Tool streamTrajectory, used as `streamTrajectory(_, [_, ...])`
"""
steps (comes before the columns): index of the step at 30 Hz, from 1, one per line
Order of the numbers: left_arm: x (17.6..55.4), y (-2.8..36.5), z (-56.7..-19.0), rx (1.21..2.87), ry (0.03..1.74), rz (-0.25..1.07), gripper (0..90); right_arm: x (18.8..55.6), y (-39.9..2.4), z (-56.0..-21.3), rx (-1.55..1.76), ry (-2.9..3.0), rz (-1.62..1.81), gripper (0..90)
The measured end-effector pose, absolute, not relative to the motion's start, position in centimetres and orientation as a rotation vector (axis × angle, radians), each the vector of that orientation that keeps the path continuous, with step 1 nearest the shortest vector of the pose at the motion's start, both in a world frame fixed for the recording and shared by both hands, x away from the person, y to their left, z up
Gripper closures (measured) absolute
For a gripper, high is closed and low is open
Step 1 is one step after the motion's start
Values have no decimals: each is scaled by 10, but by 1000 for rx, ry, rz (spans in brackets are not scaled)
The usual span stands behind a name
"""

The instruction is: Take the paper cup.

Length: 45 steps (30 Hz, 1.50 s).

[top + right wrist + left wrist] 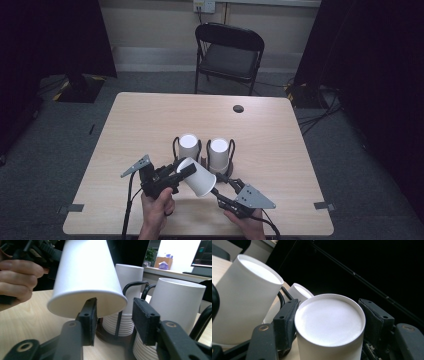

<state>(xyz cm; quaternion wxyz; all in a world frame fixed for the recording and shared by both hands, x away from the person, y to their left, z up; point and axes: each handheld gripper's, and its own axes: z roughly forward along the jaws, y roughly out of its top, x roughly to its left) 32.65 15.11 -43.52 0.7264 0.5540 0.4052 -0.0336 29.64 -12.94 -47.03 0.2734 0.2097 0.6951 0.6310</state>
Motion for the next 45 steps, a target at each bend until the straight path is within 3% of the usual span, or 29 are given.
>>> streamTrajectory(11, [325, 144, -434, 1220, 890, -105, 350, 302, -123, -464, 492, 1841, 1693, 695])
streamTrajectory(28, [322, 142, -426, 1177, 843, -131, 344, 309, -110, -448, 451, 1766, 1734, 765])
streamTrajectory(31, [323, 142, -428, 1172, 837, -134, 341, 309, -111, -448, 463, 1779, 1725, 812])
streamTrajectory(45, [324, 144, -426, 1228, 821, -10, 307, 308, -111, -448, 465, 1841, 1726, 858])
